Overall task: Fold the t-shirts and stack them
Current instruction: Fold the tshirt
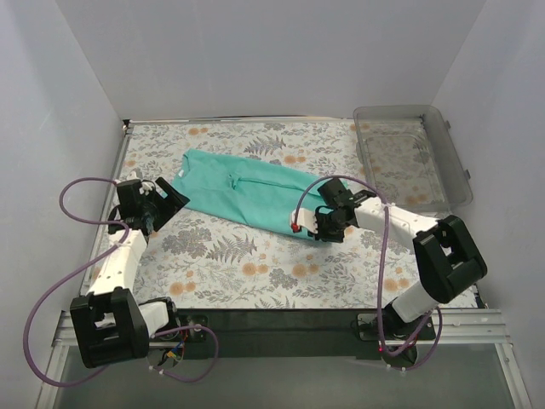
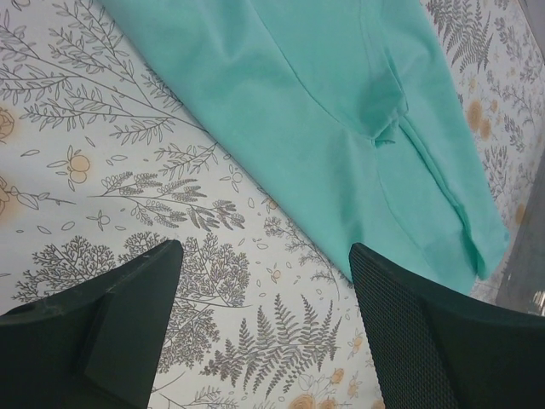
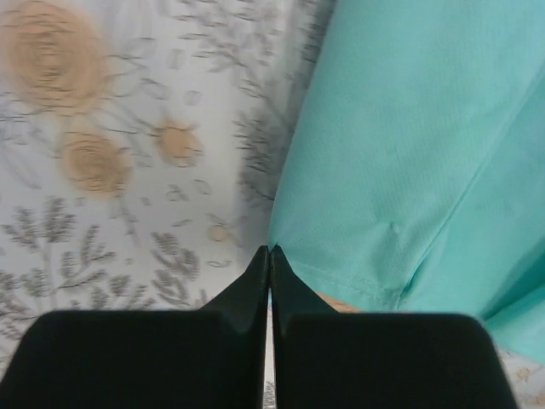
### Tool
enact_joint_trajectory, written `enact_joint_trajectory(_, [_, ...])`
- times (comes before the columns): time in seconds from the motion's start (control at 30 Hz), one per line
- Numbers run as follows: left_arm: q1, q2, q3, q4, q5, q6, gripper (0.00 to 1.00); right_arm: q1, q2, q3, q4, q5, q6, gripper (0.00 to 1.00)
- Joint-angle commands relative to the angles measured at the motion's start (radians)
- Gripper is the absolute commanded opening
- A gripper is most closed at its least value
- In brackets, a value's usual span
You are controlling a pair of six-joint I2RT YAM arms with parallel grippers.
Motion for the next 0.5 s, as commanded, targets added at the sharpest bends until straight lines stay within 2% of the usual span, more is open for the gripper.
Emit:
enact_joint_trajectory(0.0, [0.007,0.002,-0.020,0.017,0.035,-0.012,0.73,0.076,-0.052,-0.050,-0.132,-0.051,-0.050,0.01])
enact_joint_trajectory(0.03, [0.007,0.011,-0.020,0.022,0.041,-0.013,0.73,0.082,-0.052,-0.065,-0.134,-0.047,-0.043,0.03])
enact_joint_trajectory(0.07, [0.007,0.022,-0.018,0.029,0.043,-0.013,0.73,0.082,-0.049,-0.064,-0.135,-0.041,-0.024,0.09])
enact_joint_trajectory(0.1, [0.007,0.042,-0.017,0.045,0.041,-0.013,0.73,0.076,-0.051,-0.059,-0.132,-0.030,-0.010,0.22])
enact_joint_trajectory(0.13, [0.007,0.056,-0.012,0.051,0.043,-0.013,0.73,0.070,-0.054,-0.036,-0.129,-0.024,0.006,0.27])
enact_joint_trajectory(0.3, [0.007,0.177,0.054,0.101,0.050,0.003,0.73,-0.083,-0.105,0.111,-0.126,-0.108,0.186,0.42])
enact_joint_trajectory(0.47, [0.007,0.315,0.117,0.152,0.059,0.023,0.72,-0.201,-0.092,0.137,-0.082,-0.174,0.347,0.43])
